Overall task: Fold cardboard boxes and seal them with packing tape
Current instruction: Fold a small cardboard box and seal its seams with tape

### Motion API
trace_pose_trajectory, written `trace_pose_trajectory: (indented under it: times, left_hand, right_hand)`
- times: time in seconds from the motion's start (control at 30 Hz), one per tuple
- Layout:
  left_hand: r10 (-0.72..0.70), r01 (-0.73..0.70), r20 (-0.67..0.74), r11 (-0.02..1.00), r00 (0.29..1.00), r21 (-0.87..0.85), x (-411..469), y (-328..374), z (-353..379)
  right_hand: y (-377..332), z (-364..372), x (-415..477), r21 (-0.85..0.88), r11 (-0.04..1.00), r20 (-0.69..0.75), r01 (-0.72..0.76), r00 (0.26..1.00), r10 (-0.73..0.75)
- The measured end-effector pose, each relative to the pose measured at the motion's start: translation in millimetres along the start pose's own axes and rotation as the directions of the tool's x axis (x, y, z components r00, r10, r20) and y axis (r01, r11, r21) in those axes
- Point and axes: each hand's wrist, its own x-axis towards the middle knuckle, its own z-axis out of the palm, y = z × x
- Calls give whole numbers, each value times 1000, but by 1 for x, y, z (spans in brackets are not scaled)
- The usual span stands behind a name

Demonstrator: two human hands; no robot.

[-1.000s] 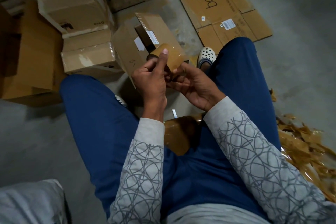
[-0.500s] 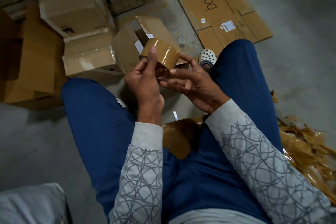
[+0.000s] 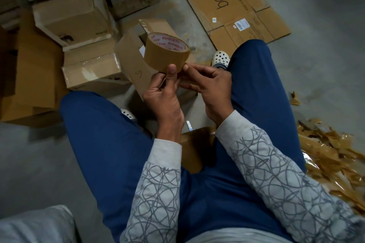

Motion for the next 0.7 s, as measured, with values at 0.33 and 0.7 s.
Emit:
trace_pose_trajectory:
  times: [0.33,0.7]
  left_hand:
    - [15,-17,102,1000,995,19,-6,-4,-3]
    - [36,-49,129,994,991,96,-10,-1,0]
  right_hand:
    - [-19,-6,10,-2,951,74,-308,949,307]
    - [-16,-2,8,6,989,25,-144,989,144]
